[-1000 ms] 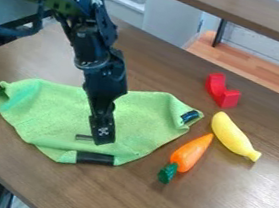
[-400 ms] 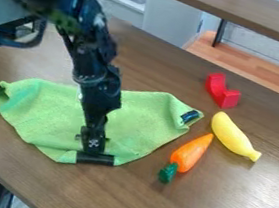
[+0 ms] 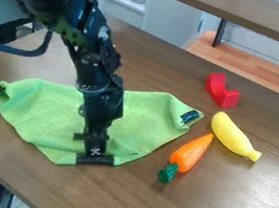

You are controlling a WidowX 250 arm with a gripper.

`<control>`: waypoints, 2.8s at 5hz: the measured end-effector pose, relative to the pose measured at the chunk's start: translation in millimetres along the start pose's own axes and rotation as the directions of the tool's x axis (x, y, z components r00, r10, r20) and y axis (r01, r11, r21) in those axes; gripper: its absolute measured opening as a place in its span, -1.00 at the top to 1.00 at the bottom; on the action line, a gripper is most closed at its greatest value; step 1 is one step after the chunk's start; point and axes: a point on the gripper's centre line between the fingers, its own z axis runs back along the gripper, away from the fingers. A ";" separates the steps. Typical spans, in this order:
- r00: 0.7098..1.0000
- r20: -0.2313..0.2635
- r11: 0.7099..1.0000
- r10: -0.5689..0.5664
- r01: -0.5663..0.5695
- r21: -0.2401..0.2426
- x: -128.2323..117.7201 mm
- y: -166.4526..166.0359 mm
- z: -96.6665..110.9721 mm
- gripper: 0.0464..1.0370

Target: Unfolded the cloth from bottom right to the top left

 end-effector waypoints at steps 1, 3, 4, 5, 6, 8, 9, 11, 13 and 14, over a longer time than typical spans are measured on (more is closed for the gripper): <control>1.000 0.011 0.999 -0.021 0.022 -0.038 0.7 -5.3 0.2 0.73; 0.998 0.060 0.991 0.021 -0.013 -0.130 -3.5 11.4 19.5 0.97; 0.995 0.075 0.988 0.069 -0.058 -0.140 -1.7 33.1 33.4 0.98; 0.989 0.066 0.982 0.134 -0.123 -0.146 4.2 56.9 31.2 0.98; 0.972 0.038 0.967 0.232 -0.226 -0.121 12.7 87.9 14.7 0.98; 0.926 0.016 0.918 0.378 -0.373 -0.133 31.2 133.6 -4.9 0.98; 0.896 0.045 0.891 0.442 -0.433 -0.139 31.3 155.2 9.3 0.98; 0.845 0.110 0.847 0.524 -0.505 -0.165 19.5 181.7 40.4 0.98; 0.836 0.083 0.838 0.542 -0.531 -0.129 12.3 195.6 30.3 0.98; 0.838 0.071 0.841 0.541 -0.536 -0.080 17.2 208.4 24.1 0.98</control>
